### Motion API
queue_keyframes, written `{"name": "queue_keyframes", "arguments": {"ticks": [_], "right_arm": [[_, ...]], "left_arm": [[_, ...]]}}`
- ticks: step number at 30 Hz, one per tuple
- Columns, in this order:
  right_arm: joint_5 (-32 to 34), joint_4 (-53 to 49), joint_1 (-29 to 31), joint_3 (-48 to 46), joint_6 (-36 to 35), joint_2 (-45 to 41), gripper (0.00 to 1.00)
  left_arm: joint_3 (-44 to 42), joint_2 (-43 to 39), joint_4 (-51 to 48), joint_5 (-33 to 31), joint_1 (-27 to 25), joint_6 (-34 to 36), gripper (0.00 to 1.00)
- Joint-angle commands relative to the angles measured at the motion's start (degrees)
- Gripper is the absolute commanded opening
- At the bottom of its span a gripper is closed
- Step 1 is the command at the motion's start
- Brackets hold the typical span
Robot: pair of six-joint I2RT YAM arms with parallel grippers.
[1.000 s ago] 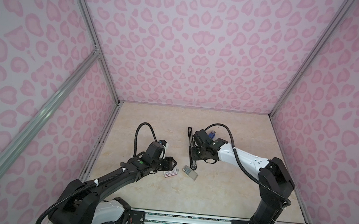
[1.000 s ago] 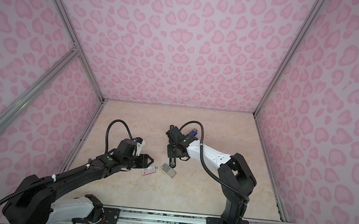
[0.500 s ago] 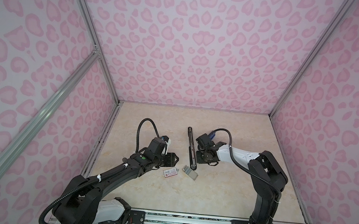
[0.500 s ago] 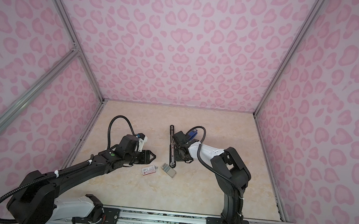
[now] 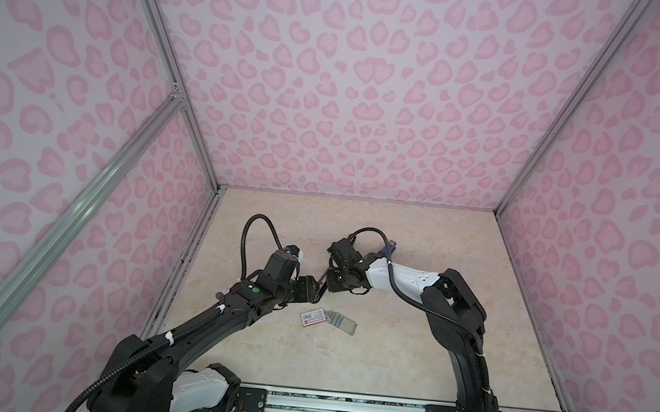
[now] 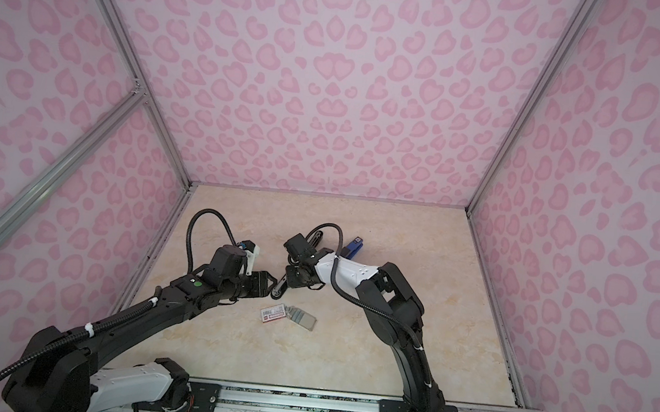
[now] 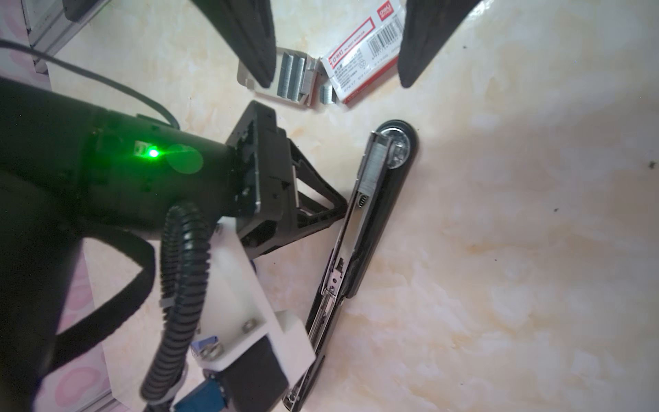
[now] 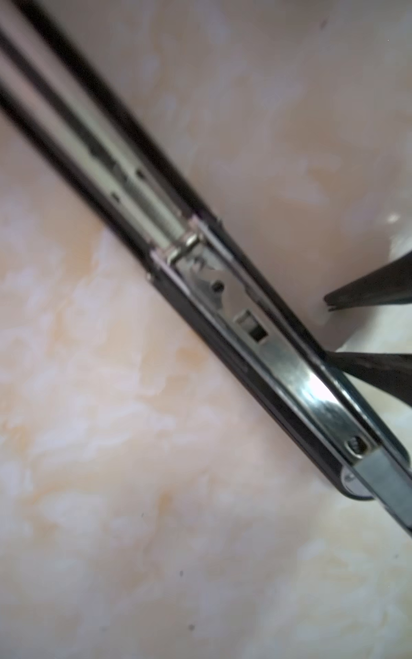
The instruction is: Load the staples into the stapler
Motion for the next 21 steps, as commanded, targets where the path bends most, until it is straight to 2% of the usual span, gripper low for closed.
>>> {"name": "queue_keyframes", "arguments": {"ticks": [1,5,7,9,13,21], "right_arm": [[-3.2,-1.5,0.7,4.2,-0.6,3.1,0.26],[-2.9,-1.0,0.2,4.9,-1.4,1.9,0.3],[-2.6,-0.4,-1.0,3.5,-1.6,0.4,0.31],[-2.5,-0.2,-2.5,2.0,-1.2,-0.8,0.32],[-2.8,2.9,-5.9,-2.9,-0.4,-3.4,0.33],[-1.6,7.3,-12.5,-8.7,2.7,-4.6,0.34]], "left_arm": [[0.7,-1.6,-2.8,-3.7,1.1,1.0,0.59],[1.1,-3.7,-4.3,-6.8,2.1,1.8,0.62],[1.5,-3.9,-4.3,-7.7,2.2,2.7,0.7],[2.5,-2.7,-4.0,-8.1,2.3,3.7,0.71],[6.0,2.2,-2.7,-7.1,2.4,6.1,0.72],[17.1,17.2,-1.2,-3.5,2.4,10.5,0.72]]}}
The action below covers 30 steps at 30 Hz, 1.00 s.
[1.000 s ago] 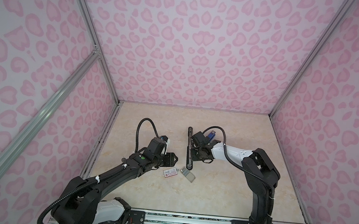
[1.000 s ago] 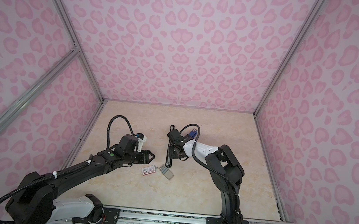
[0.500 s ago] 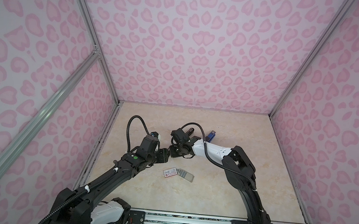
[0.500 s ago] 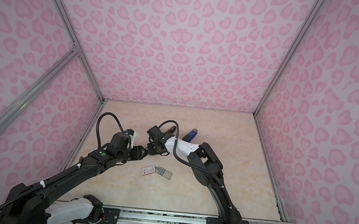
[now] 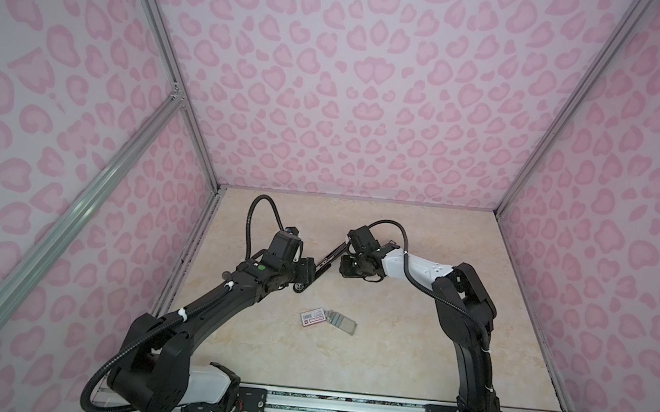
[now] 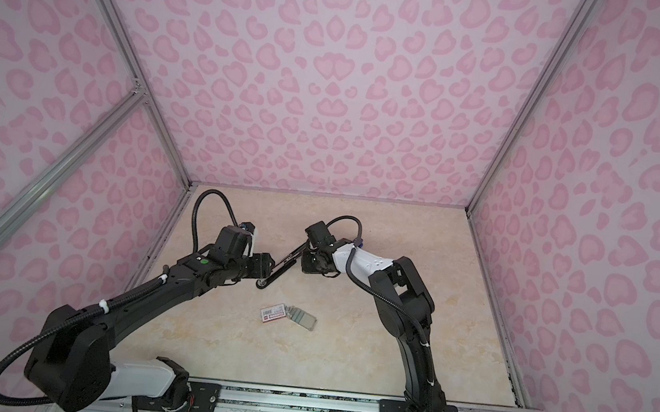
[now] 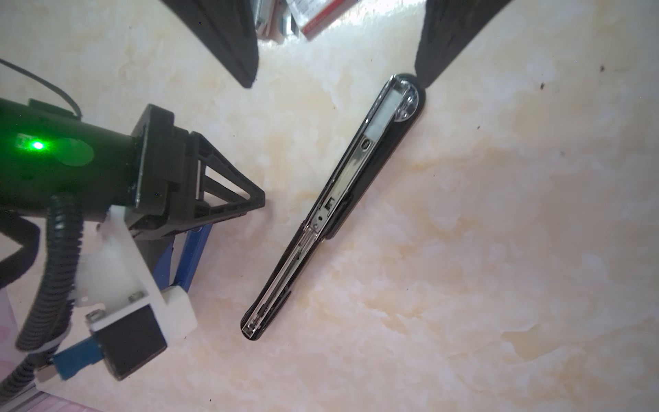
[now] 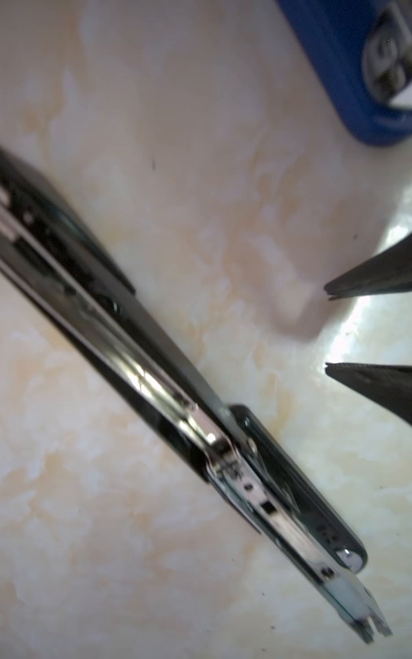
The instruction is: Load the staples into the stapler
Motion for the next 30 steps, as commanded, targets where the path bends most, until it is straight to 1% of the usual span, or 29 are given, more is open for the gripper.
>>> {"name": "queue_keyframes", "arguments": {"ticks": [1,9,13,15,18,21,26,30], "right_arm": [[2.0,2.6,-1.7,-2.9,2.0,-0.2,0.34],[5.6,5.2,-6.8,-10.0,4.4,-3.3,0.34],[6.3,6.7,-9.3,-12.7,5.1,-4.9,0.35],[5.0,7.8,-10.1,-13.4,5.0,-5.3,0.37],[1.8,11.8,-10.3,-14.6,4.9,-6.5,0.43],[-1.3,15.7,-10.1,-15.5,5.4,-7.4,0.45],[-4.9,22.1,-9.5,-17.5,7.3,-8.3,0.45],[-4.9,24.2,-8.6,-18.5,8.0,-8.4,0.44]], "left_arm": [[3.4,4.2,2.0,2.7,0.0,2.5,0.72],[11.5,15.8,3.8,6.2,-0.1,4.5,0.73],[17.9,22.0,3.3,7.2,0.0,6.5,0.73],[21.5,25.3,2.9,7.8,-0.1,8.0,0.73],[28.0,30.5,1.2,8.6,-0.1,10.0,0.73],[33.1,35.1,-0.2,9.9,0.0,11.6,0.73],[40.4,41.8,-3.8,10.5,-0.4,14.0,0.72],[43.7,45.4,-6.1,10.1,-1.0,16.1,0.7]]}}
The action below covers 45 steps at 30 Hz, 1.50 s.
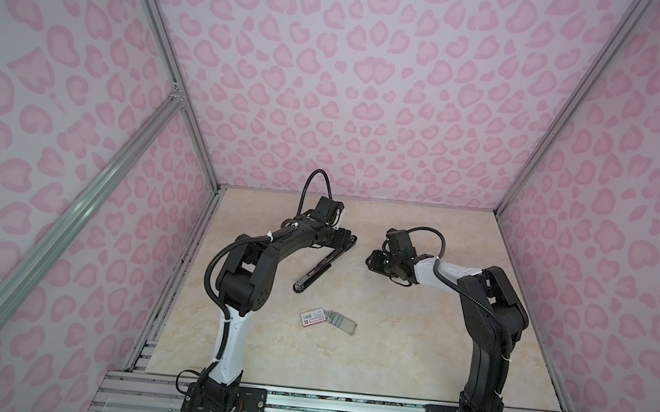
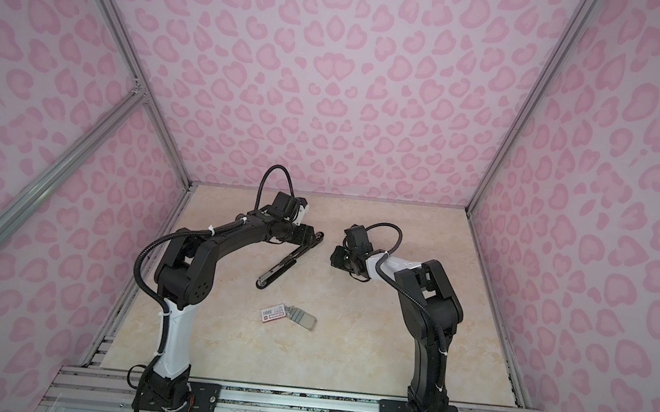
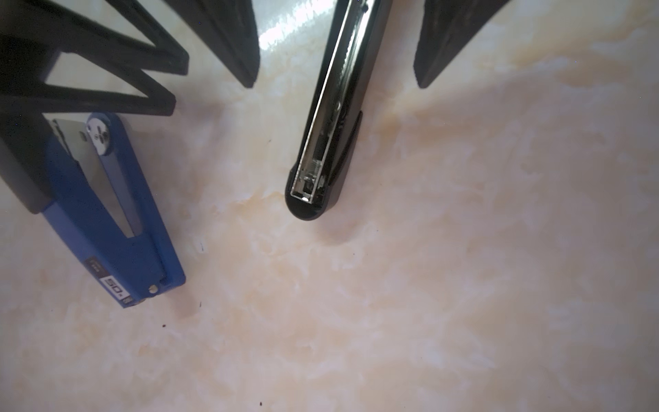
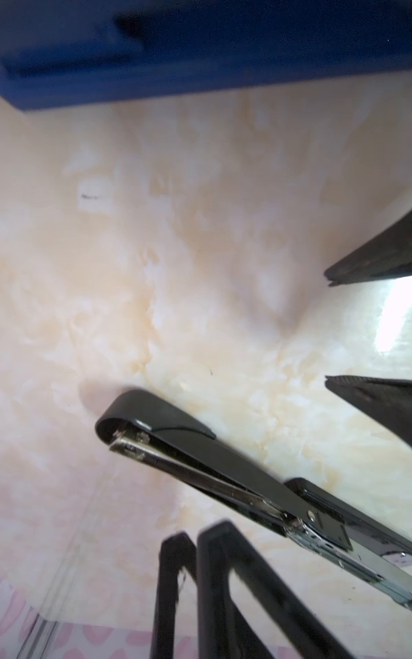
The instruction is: Load the staples into the stapler
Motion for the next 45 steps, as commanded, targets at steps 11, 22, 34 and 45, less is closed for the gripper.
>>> {"name": "queue_keyframes", "arguments": {"ticks": [11,22,34,45], "right_arm": [[-5.3,15.7,-0.7,-4.3,7.3,2.3,0.47],[-6.9,35.4,-2.4,-10.4,16.9,3.8,0.51],[-10.1,45.8,-3.2,-10.4,22.0,7.5,0.53],[-13.8,55.7,-3.6,-7.3,29.0,14.2,0.53]], "left_arm": [[3.3,4.9,-5.1,-4.3,-3.7,7.6,0.45],[-0.3,1.4,-0.7,-5.4,-5.4,10.9,0.23],[-6.6,-3.4,5.4,-3.3,-6.0,12.7,0.18],[-8.4,-3.9,6.9,-0.4,-6.6,13.0,0.19]]}}
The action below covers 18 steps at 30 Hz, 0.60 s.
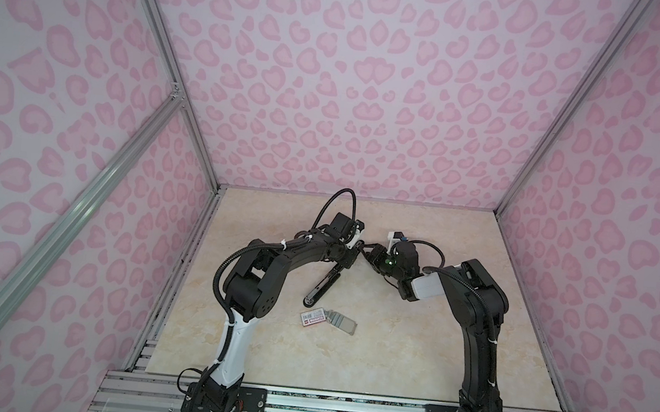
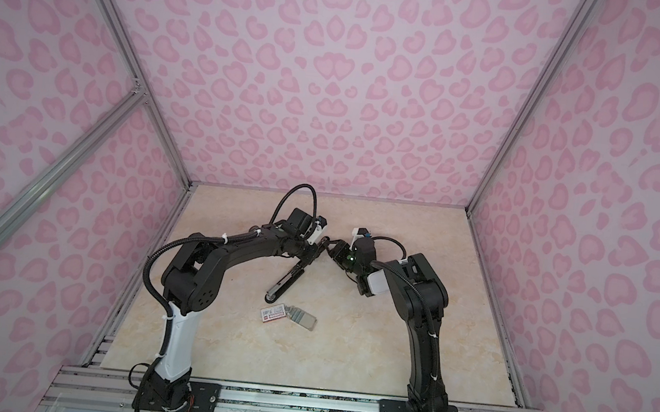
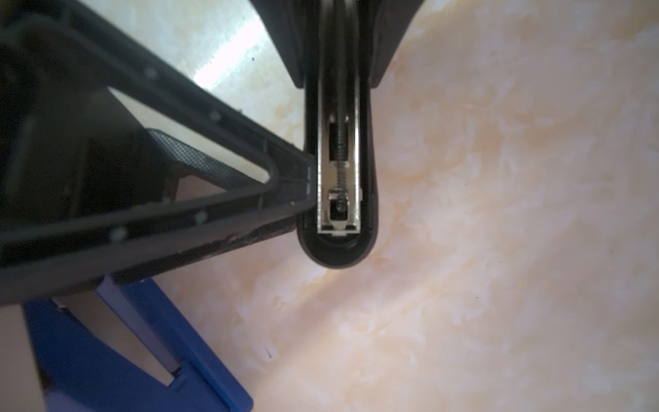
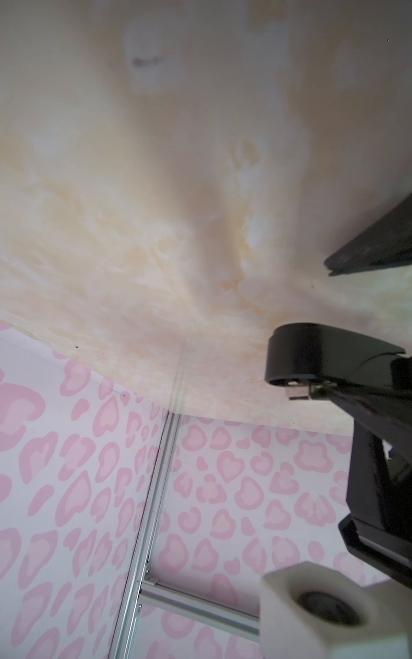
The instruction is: Load the staples into the stapler
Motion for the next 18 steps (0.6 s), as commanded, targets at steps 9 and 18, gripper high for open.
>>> {"name": "queue_keyframes", "arguments": {"ticks": [9,18], "right_arm": [[-2.6,11.2,0.3,2.1,5.6,3.9,0.45],[-1.0,14.0,-0.5,-2.9,5.8,1.8,0.48]], "left_arm": [[0.9,0.8,1.2,4.1,-0.9,0.8,0.2],[1.2,0.9,1.3,3.6,-0.6,-0.1,0.18]]}}
